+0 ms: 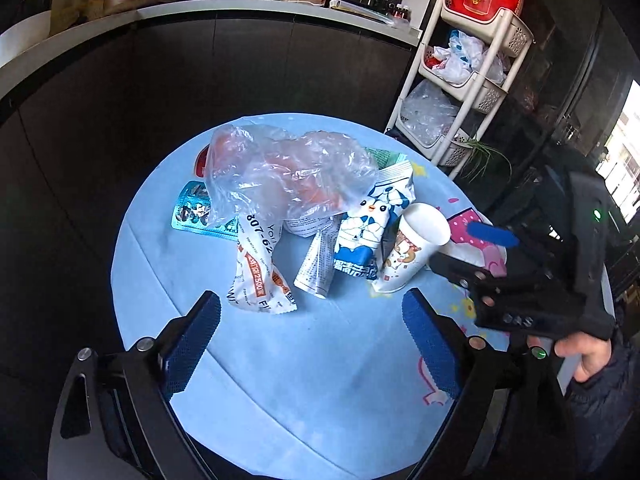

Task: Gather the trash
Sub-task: 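Grasp the white paper cup with the right tool while the left tool reaches the penguin carton, then grasp the blue-white penguin milk carton with the left tool while the right tool holds the cup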

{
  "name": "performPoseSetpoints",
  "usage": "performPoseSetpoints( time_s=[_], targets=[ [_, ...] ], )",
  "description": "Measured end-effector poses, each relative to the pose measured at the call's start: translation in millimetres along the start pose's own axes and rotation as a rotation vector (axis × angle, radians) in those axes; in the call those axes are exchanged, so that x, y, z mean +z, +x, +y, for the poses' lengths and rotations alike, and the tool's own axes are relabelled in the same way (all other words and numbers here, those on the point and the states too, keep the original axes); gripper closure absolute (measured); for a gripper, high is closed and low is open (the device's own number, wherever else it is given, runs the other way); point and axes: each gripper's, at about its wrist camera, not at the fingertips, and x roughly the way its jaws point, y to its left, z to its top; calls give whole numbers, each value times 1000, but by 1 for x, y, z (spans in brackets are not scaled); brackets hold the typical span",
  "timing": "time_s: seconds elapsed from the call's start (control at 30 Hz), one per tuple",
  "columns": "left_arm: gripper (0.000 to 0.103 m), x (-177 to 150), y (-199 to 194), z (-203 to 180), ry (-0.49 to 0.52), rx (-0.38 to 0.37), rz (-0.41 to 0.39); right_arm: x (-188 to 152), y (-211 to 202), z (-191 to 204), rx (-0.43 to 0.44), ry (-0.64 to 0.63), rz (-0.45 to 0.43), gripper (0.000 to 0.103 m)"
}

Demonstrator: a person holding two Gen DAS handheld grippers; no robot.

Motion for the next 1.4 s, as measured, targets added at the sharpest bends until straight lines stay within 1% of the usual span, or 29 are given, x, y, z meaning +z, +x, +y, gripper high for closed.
performPoseSetpoints(
  time_s=[0.07, 0.17, 0.2, 0.23, 0.3, 0.43, 0.53, 0.6, 0.67, 0.7, 0.73, 0.77, 0.8, 0.83, 0.87, 0.97, 1.07, 1.13, 1.17, 1.2, 1.4],
  targets=[
    [19, 1, 3, 2, 6, -10, 5, 7, 11, 3, -11, -11, 6, 20],
    [24, 4, 7, 3, 8, -49, 14, 13, 23, 4, -4, -14, 21, 27],
    [24, 5, 8, 3, 9, -62, 15, 13, 25, 4, 4, -13, 22, 36],
    [25, 6, 10, 2, 12, -68, 16, 14, 27, 4, 13, -11, 24, 42],
    [31, 9, 15, -2, 32, -78, 22, 15, 25, 3, 14, -6, 18, 44],
    [37, 14, 33, -15, 70, -103, 45, 10, 5, 1, 32, 6, -27, 44],
    [46, 20, 54, -28, 98, -124, 70, 4, -14, -8, 40, 26, -54, 44],
    [46, 22, 65, -36, 114, -116, 78, -1, -25, -15, 31, 35, -69, 44],
    [46, 25, 79, -43, 131, -66, 84, -6, -32, -21, 17, 39, -73, 44],
    [46, 27, 86, -44, 134, -54, 90, -8, -35, -25, 11, 41, -71, 44],
    [46, 28, 91, -45, 127, -60, 97, -10, -38, -27, 7, 44, -72, 44],
    [49, 29, 94, -45, 115, -65, 106, -12, -40, -30, 3, 46, -73, 44],
    [56, 31, 98, -46, 104, -75, 119, -15, -41, -32, 0, 48, -74, 44],
    [58, 32, 100, -48, 99, -88, 128, -17, -42, -35, -4, 52, -73, 44],
    [58, 32, 101, -50, 97, -93, 130, -19, -43, -38, -3, 59, -71, 44],
    [58, 35, 104, -56, 110, -73, 125, -22, -41, -43, -7, 73, -64, 44],
    [58, 38, 111, -58, 95, -72, 140, -25, -40, -48, -5, 91, -64, 43],
    [58, 39, 112, -59, 95, -68, 136, -25, -41, -48, -4, 92, -67, 43],
    [60, 40, 113, -60, 94, -73, 136, -26, -42, -49, -5, 91, -70, 43],
    [71, 41, 114, -61, 91, -81, 138, -26, -42, -50, -5, 88, -71, 43],
    [85, 45, 108, -68, 106, -102, 124, -26, -44, -57, -8, 102, -76, 43]
  ],
)
